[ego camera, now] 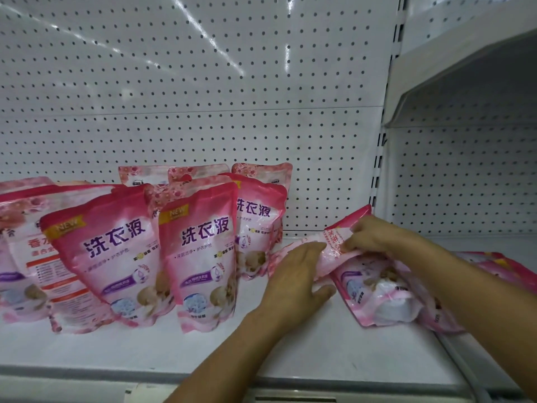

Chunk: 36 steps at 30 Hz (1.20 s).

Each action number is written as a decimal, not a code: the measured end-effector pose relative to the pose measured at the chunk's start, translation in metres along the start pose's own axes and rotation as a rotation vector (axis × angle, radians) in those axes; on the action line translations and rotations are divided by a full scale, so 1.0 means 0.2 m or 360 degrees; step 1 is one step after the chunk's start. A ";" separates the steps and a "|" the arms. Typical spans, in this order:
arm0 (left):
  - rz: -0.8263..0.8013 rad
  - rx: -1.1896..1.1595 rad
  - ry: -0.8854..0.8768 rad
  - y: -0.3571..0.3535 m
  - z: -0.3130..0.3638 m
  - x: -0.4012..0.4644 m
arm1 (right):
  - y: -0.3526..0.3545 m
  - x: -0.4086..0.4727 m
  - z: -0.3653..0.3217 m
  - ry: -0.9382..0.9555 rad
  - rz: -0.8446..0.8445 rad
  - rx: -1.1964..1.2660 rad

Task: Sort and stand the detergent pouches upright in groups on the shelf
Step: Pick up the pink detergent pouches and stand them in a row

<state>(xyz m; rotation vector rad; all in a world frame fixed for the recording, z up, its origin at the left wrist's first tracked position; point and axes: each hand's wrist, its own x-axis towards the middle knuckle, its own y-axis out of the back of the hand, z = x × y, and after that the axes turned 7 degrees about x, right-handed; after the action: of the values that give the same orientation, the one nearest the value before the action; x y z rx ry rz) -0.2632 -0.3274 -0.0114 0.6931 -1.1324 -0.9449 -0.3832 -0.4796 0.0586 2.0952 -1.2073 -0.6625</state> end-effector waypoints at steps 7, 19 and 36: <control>0.0731 -0.0326 -0.0011 -0.04 0.06 0.06 | 0.08 -0.38 -0.11 0.0443 -0.0063 0.0935; 0.1167 -0.1122 0.0922 0.20 -0.03 -0.07 | 0.08 -0.11 0.26 0.0201 0.0406 0.0050; 0.0853 -0.0013 0.0566 0.63 0.01 -0.02 | 0.02 0.18 0.05 -0.0049 -0.0058 -0.0253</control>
<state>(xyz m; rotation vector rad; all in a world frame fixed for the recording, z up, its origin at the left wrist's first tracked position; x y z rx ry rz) -0.2330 -0.2676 0.0946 0.4871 -0.9255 -0.3530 -0.3751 -0.5155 0.0513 1.9853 -1.0979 -0.7839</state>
